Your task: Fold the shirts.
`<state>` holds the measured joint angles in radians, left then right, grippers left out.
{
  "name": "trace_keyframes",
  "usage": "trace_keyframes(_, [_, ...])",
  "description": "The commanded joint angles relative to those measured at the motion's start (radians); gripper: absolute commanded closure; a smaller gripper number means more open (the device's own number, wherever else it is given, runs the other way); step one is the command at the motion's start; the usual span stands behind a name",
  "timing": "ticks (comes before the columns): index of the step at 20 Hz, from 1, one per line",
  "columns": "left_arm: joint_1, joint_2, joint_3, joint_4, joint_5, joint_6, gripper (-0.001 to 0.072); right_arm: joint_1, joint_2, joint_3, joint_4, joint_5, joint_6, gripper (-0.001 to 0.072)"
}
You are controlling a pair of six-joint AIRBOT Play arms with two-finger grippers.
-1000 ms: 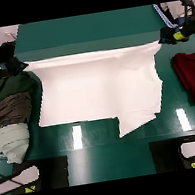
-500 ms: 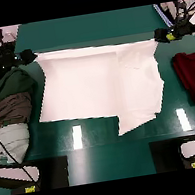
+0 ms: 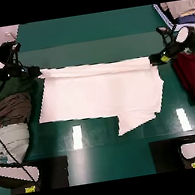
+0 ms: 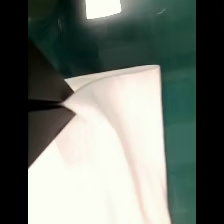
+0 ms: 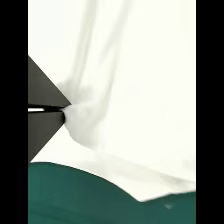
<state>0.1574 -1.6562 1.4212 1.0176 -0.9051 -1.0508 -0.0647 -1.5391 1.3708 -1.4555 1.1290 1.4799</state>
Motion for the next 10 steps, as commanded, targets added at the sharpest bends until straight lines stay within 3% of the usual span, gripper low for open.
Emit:
trace_keyframes(1, [-0.001, -0.001, -0.018, 0.035, -0.044, -0.01, 0.0685, 0.006, 0.049, -0.122, -0.002, -0.056, 0.023, 0.0695])
trace_keyframes(3, [-0.001, -0.001, -0.018, 0.037, -0.093, -0.035, 0.0674, 0.006, 0.063, -0.143, 0.008, -0.049, 0.023, 0.0687])
trace_keyframes(4, [0.0, -0.001, -0.018, 0.038, -0.116, -0.037, 0.0454, 0.006, 0.065, -0.142, 0.03, -0.04, 0.023, 0.0586])
trace_keyframes(5, [0.0, -0.001, -0.017, 0.039, -0.135, -0.047, 0.0225, -0.002, 0.068, -0.143, 0.056, -0.029, 0.024, 0.0385])
trace_keyframes(6, [0.0, 0.0, -0.015, 0.04, -0.157, -0.051, 0.0204, -0.011, 0.071, -0.142, 0.086, -0.011, 0.024, 0.0347])
trace_keyframes(10, [0.045, 0.008, 0.045, 0.106, -0.385, -0.156, 0.0207, -0.071, 0.14, -0.143, 0.194, 0.13, -0.003, 0.0346])
